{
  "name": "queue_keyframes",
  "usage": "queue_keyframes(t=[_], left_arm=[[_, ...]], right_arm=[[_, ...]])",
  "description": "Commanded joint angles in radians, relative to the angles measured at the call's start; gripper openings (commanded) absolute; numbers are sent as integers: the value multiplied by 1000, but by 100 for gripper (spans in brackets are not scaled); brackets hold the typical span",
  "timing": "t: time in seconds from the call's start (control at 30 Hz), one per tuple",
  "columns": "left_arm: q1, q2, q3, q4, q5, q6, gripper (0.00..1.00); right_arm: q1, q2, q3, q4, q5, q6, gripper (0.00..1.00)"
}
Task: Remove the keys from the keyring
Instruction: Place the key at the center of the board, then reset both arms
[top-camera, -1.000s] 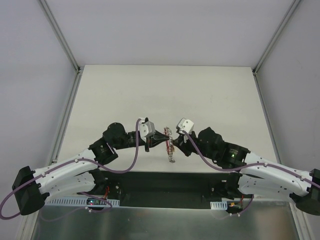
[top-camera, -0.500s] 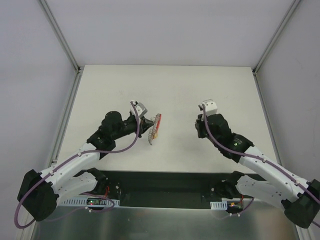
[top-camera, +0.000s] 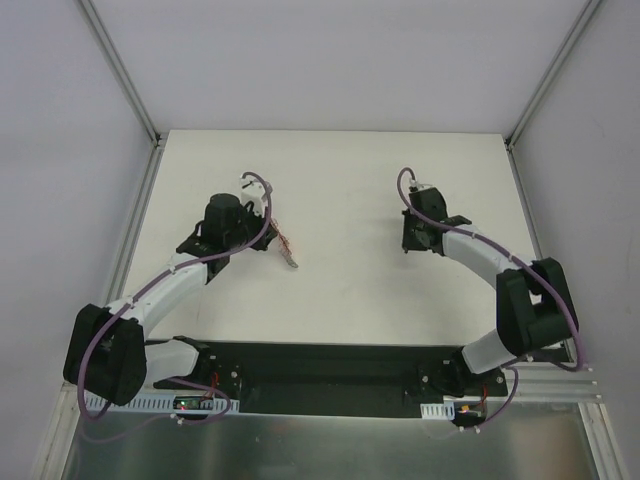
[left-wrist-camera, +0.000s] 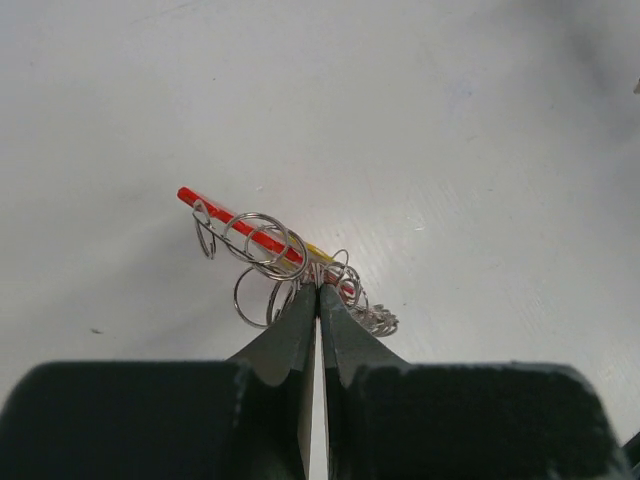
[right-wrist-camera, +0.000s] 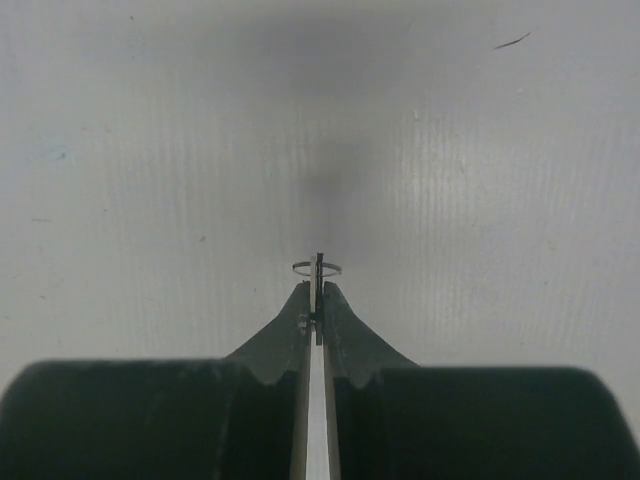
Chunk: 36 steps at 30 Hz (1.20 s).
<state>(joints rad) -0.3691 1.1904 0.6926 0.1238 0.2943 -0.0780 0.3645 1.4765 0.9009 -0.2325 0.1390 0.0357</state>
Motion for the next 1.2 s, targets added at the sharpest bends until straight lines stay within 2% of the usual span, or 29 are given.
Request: queue_keyframes(t=[0.0, 0.07, 0.1, 0.13, 0.17, 0.2, 0.23, 0.27, 0.37, 0.4, 0.47, 0.57, 0.7, 0.73, 0.83, 0.97, 1.17], left_arm=[[25, 46, 59, -47, -50, -34, 0], [25, 70, 64, -62, -56, -39, 0], [27, 77, 67, -69, -66, -46, 0], [27, 80, 68, -75, -85, -51, 0], [27, 83, 70, -90, -99, -54, 0], [27, 83, 80, -101, -118, -62, 4], [27, 81, 90, -116, -136, -66, 10], [27, 74, 99, -119, -171, -68, 23], [27, 23, 134, -188, -169, -72, 40], [27, 2, 145, -199, -155, -78, 53], [27, -66, 153, -202, -120, -85, 61], [25, -161, 163, -200, 26, -91, 99], [25, -242, 189, -194, 234, -106, 99], [25, -253, 191, -190, 253, -111, 99], [24, -311, 176, -170, 313, -129, 99], [24, -402, 131, -127, 307, -138, 99], [24, -426, 90, -127, 315, -141, 99]], right_arm=[[-22, 106, 62, 38, -72, 30, 10], [-22, 123, 66, 47, -61, 35, 17], [-21, 126, 72, 44, -56, 33, 32], [-22, 110, 73, 42, -56, 29, 40], [-22, 96, 76, 36, -58, 27, 54], [-19, 76, 91, 9, -59, 24, 99], [-15, 32, 101, -13, -58, 21, 96], [-10, 3, 115, -40, -49, 13, 96], [25, -129, 159, -152, -68, -6, 96], [51, -165, 167, -195, -78, -10, 96], [83, -278, 188, -244, -72, -14, 96], [148, -402, 190, -312, -56, -17, 96], [171, -647, 150, -343, -130, -13, 96], [171, -680, 138, -346, -171, -4, 96], [172, -774, 115, -373, -165, 29, 96], [172, -851, 86, -376, -145, 26, 96], [172, -851, 89, -352, -145, 12, 96]])
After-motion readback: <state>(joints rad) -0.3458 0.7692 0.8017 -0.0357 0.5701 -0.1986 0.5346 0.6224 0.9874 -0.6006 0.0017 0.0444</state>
